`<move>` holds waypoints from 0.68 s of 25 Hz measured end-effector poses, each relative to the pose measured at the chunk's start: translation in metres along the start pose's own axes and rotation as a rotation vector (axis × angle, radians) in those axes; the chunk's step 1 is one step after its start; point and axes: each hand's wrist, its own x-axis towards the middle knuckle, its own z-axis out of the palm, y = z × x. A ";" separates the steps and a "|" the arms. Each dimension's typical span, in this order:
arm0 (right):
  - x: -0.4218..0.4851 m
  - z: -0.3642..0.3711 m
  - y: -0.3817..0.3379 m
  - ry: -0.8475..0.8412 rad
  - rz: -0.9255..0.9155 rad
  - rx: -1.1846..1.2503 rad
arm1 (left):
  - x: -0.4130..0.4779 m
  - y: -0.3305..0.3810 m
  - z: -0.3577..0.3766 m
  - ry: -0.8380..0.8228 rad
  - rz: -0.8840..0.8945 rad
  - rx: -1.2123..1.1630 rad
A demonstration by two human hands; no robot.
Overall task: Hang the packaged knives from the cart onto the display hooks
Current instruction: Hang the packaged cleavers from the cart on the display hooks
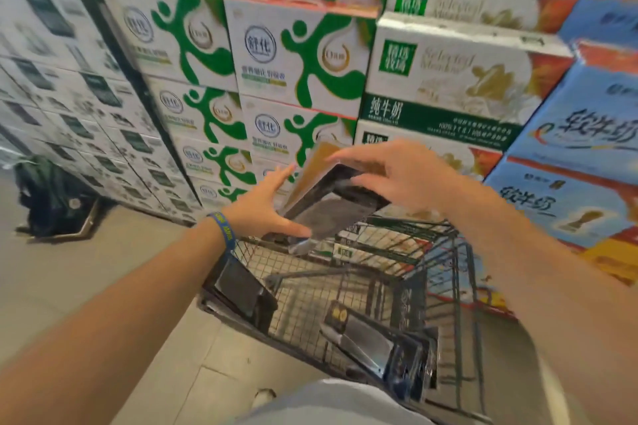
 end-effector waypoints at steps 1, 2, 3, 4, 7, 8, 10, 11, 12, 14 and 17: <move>0.009 -0.017 -0.005 0.004 -0.025 0.001 | 0.001 0.010 -0.006 0.015 0.026 0.004; 0.018 -0.031 -0.007 0.011 -0.045 0.009 | 0.002 0.021 -0.008 0.045 0.035 -0.050; 0.025 -0.041 -0.008 0.013 -0.057 0.020 | 0.003 0.030 -0.005 0.100 0.027 -0.198; 0.029 -0.046 -0.008 0.013 -0.067 0.028 | 0.003 0.036 0.001 0.158 0.021 -0.332; 0.032 -0.042 0.001 0.042 -0.074 0.018 | -0.007 0.044 0.034 0.296 0.052 -0.494; 0.029 -0.034 0.006 0.111 -0.072 0.015 | -0.012 0.047 0.043 0.354 0.038 -0.522; 0.019 -0.011 0.014 0.384 0.001 0.052 | -0.018 0.050 0.053 0.517 -0.045 -0.561; 0.011 0.003 0.017 0.512 0.119 0.114 | -0.021 0.055 0.053 0.598 -0.089 -0.580; 0.003 0.021 0.017 0.566 0.267 0.209 | -0.024 0.060 0.050 0.657 -0.130 -0.637; -0.014 0.062 0.006 0.391 0.502 0.545 | -0.026 0.077 0.038 0.737 -0.191 -0.881; -0.016 0.093 -0.007 0.137 0.512 0.947 | -0.029 0.111 0.007 0.765 -0.282 -0.967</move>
